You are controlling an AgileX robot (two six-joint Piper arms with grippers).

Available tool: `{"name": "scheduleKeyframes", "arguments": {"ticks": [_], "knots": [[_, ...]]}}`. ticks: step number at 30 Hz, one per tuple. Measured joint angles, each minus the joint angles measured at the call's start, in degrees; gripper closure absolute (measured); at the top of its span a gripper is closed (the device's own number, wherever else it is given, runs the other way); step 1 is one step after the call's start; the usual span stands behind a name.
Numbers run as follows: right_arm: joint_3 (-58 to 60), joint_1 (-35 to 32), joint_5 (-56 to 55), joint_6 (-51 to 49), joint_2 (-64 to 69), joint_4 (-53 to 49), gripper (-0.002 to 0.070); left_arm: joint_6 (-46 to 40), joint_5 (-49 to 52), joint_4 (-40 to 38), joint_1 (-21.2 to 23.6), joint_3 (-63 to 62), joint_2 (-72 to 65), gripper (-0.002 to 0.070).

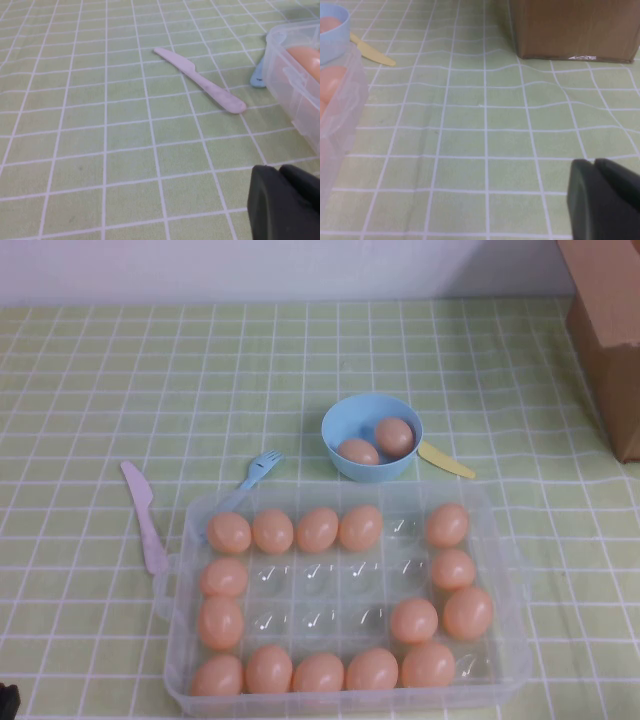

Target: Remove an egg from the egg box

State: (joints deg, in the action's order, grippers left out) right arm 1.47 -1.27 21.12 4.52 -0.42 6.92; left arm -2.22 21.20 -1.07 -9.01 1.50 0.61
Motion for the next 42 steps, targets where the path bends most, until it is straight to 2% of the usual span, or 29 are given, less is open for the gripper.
{"name": "scheduleKeyframes", "arguments": {"ticks": [35, 38, 42], "knots": [[0.0, 0.0, 0.0, 0.0, 0.0, 0.0, 0.0694, 0.0, 0.0, 0.0, 0.0, 0.0, 0.0, 0.068], [0.0, 0.0, 0.0, 0.0, 0.0, 0.0, 0.0694, 0.1, -0.2, -2.4, 0.0, 0.0, 0.0, 0.068], [0.0, 0.0, 0.0, 0.0, 0.0, 0.0, 0.0694, 0.1, -4.4, -11.4, 0.0, 0.0, 0.0, 0.068]]}}
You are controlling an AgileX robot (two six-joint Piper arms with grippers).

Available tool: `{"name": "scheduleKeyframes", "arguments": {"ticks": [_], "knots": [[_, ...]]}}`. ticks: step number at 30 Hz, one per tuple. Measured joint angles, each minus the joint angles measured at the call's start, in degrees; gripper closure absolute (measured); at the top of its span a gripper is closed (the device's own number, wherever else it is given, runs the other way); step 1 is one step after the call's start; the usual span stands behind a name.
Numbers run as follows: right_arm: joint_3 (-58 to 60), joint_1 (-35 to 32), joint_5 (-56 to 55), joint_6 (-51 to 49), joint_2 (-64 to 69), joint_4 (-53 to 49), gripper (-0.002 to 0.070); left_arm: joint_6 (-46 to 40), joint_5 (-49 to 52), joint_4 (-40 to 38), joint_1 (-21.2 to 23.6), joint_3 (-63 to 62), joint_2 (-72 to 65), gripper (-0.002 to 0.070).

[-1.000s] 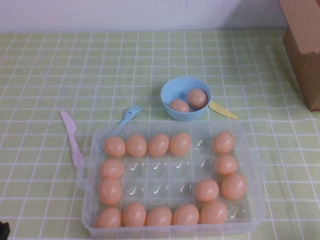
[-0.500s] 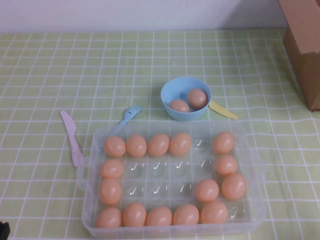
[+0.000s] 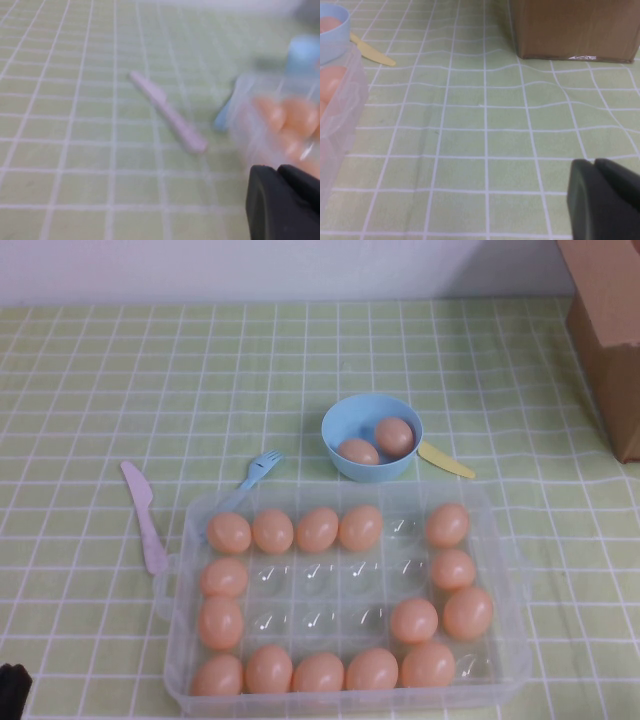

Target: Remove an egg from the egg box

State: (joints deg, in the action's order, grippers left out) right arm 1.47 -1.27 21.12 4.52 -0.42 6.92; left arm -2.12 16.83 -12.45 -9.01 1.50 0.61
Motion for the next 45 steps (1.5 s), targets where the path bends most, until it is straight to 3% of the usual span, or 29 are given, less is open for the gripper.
{"name": "scheduleKeyframes", "arguments": {"ticks": [5, 16, 20, 26, 37, 41, 45], "knots": [[0.0, 0.0, 0.0, 0.0, 0.0, 0.0, 0.0694, 0.2, -7.2, -13.0, 0.0, 0.0, 0.0, 0.068], [0.0, 0.0, 0.0, 0.0, 0.0, 0.0, 0.0694, 0.9, -16.8, -18.0, 0.0, 0.0, 0.0, 0.068], [0.0, 0.0, 0.0, 0.0, 0.0, 0.0, 0.0694, 5.0, -17.6, -19.1, 0.0, 0.0, 0.0, 0.068], [0.0, 0.0, 0.0, 0.0, 0.0, 0.0, 0.0694, 4.0, -2.6, -17.2, 0.0, -11.6, -7.1, 0.068], [0.0, 0.0, 0.0, 0.0, 0.0, 0.0, 0.0694, -10.0, 29.1, -5.5, -0.6, -41.2, -45.5, 0.068], [0.0, 0.0, 0.0, 0.0, 0.0, 0.0, 0.0694, -10.6, 35.0, 1.5, -5.5, -49.2, -59.4, 0.068], [0.0, 0.0, 0.0, 0.0, 0.0, 0.0, 0.0694, -10.6, 36.5, 3.9, -13.0, -57.0, -70.6, 0.068]]}}
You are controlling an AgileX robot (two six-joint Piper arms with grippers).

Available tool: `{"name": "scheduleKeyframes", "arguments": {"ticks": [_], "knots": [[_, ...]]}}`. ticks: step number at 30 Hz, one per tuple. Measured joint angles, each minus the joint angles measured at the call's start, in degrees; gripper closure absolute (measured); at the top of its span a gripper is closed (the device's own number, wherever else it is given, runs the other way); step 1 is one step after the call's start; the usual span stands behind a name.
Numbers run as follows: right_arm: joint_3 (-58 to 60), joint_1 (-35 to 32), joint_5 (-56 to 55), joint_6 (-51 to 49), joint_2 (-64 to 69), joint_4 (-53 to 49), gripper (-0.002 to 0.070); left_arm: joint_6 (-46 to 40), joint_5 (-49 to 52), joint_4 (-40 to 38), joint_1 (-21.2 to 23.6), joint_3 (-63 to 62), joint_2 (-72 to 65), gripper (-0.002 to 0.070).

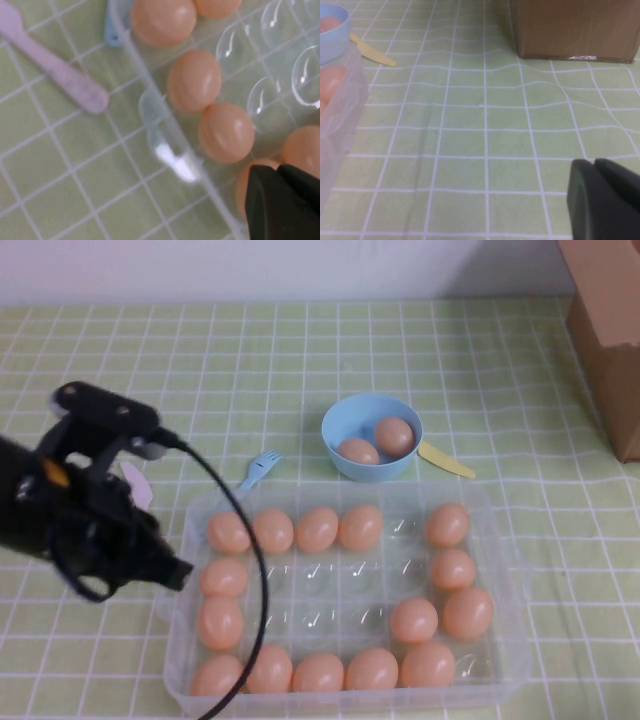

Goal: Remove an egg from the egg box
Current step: Pick up the egg from the plastic box

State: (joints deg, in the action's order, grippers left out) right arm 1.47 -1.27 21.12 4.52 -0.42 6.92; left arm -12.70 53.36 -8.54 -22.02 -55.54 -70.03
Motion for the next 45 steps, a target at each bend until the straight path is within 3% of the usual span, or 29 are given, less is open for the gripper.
{"name": "scheduleKeyframes", "arguments": {"ticks": [5, 10, 13, 15, 21, 24, 45], "knots": [[0.0, 0.0, 0.0, 0.0, 0.0, 0.0, 0.0694, 0.0, 0.0, 1.4, -5.6, -9.0, -12.5, 0.068], [0.0, 0.0, 0.0, 0.0, 0.0, 0.0, 0.0694, 0.6, 0.0, 4.1, -7.3, -15.5, -20.8, 0.0679], [0.0, 0.0, 0.0, 0.0, 0.0, 0.0, 0.0694, 1.7, -0.1, 5.3, -7.5, -17.9, -23.9, 0.0642], [0.0, 0.0, 0.0, 0.0, 0.0, 0.0, 0.0694, 2.5, -0.7, 5.8, -7.6, -18.6, -25.0, 0.0568], [0.0, 0.0, 0.0, 0.0, 0.0, 0.0, 0.0694, 6.0, -3.1, 6.4, -7.6, -19.1, -27.1, 0.0221], [0.0, 0.0, 0.0, 0.0, 0.0, 0.0, 0.0694, 7.0, -3.4, 6.4, -7.6, -19.1, -28.8, 0.0148], [0.0, 0.0, 0.0, 0.0, 0.0, 0.0, 0.0694, 7.8, -7.3, 8.5, -5.0, -19.1, -35.0, 0.0119]]}}
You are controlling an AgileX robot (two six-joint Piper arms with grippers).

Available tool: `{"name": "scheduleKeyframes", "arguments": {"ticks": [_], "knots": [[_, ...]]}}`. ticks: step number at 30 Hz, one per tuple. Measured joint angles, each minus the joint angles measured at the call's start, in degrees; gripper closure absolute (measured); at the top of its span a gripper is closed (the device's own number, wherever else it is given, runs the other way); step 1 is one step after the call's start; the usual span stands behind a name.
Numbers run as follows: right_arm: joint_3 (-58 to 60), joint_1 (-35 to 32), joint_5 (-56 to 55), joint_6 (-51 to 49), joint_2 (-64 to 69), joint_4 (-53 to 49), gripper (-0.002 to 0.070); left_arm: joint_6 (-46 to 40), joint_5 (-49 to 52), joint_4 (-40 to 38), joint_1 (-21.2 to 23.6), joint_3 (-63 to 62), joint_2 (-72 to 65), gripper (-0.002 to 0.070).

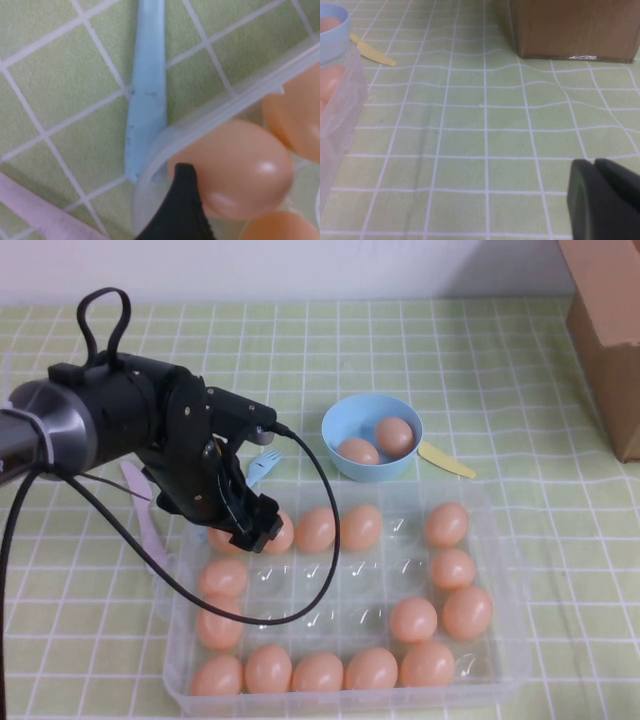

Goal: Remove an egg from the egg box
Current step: Pick up the egg from the plastic box

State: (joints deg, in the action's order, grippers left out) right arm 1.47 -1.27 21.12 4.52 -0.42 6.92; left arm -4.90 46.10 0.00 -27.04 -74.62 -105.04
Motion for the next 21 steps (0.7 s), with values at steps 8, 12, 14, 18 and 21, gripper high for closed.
{"name": "scheduleKeyframes", "arguments": {"ticks": [8, 12, 14, 18, 21], "knots": [[0.0, 0.0, 0.0, 0.0, 0.0, 0.0, 0.0694, 0.0, -0.6, 0.4, 0.0, -0.5, -1.5, 0.0119], [0.0, 0.0, 0.0, 0.0, 0.0, 0.0, 0.0694, 0.0, -0.8, 0.5, 0.0, -0.6, -2.0, 0.0119], [0.0, 0.0, 0.0, 0.0, 0.0, 0.0, 0.0694, 0.0, -1.1, 0.6, 0.0, -0.7, -2.4, 0.0122], [0.0, 0.0, 0.0, 0.0, 0.0, 0.0, 0.0694, -0.1, -2.5, 0.6, 0.0, -0.7, -4.1, 0.0185], [0.0, 0.0, 0.0, 0.0, 0.0, 0.0, 0.0694, 0.0, -2.9, 0.5, 0.1, -0.6, -4.6, 0.0264]]}}
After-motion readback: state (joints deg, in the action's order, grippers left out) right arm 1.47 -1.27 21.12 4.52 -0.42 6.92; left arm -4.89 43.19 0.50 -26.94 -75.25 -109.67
